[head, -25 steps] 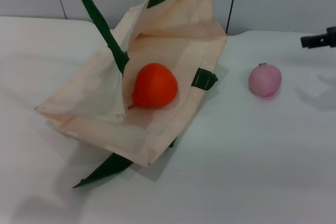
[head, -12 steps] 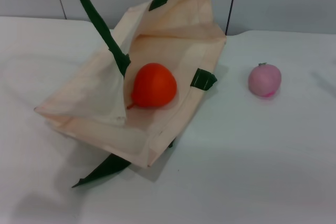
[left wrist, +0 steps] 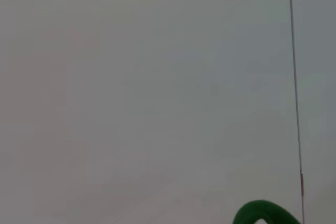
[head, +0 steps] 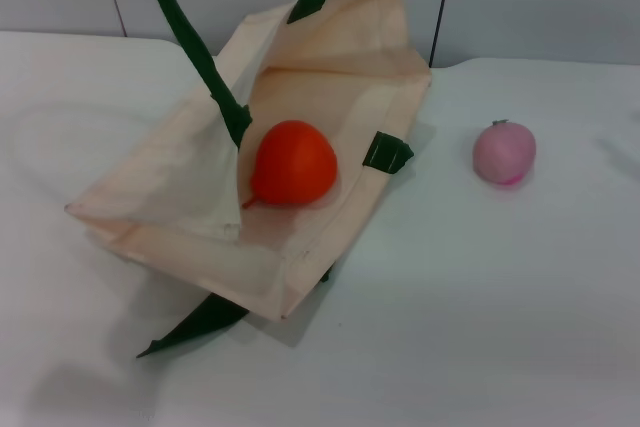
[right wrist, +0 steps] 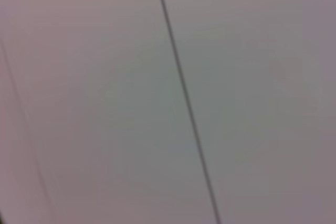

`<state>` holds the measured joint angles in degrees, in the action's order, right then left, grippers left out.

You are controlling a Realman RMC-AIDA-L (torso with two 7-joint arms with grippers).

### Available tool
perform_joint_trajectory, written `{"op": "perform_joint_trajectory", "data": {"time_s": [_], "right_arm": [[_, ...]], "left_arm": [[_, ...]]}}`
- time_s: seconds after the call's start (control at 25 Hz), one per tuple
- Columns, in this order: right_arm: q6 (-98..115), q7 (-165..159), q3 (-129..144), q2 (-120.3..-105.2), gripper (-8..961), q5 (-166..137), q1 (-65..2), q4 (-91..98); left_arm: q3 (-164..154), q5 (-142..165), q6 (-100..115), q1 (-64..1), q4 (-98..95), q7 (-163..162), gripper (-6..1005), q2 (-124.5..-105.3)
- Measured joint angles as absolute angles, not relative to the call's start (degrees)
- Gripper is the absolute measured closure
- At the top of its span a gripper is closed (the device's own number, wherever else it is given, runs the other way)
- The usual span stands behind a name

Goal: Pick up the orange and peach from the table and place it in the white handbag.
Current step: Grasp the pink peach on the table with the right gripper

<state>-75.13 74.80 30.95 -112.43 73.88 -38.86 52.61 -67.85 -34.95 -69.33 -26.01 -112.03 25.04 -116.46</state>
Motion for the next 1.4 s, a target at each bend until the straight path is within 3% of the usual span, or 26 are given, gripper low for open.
{"op": "perform_joint_trajectory", "data": {"time_s": [0.08, 0.16, 0.32, 0.4, 1.4], "right_arm": [[-76.86, 73.75, 30.95, -111.67, 129, 70.76, -39.99, 52.03], [-77.68, 73.18, 30.99, -112.13, 127, 67.29, -40.70, 52.95], [-78.20, 70.86, 31.45, -115.26, 124, 57.97, -41.07, 58.51], [-78.48, 68.76, 33.11, -116.10, 124, 53.45, -41.07, 60.61], [-70.14, 60.62, 50.96, -115.99, 122, 36.04, -45.35, 48.89]], "left_arm": [[-67.85, -34.95, -69.30, -26.01, -112.04, 25.03, 878, -116.46], [-67.85, -34.87, -69.30, -25.97, -112.05, 25.03, 878, -116.45], [-67.72, -34.85, -69.29, -25.85, -112.29, 25.06, 879, -116.45], [-67.50, -34.84, -69.29, -25.96, -112.44, 25.06, 879, -116.44], [-66.93, -34.71, -69.86, -26.98, -113.53, 25.29, 879, -116.28]]}}
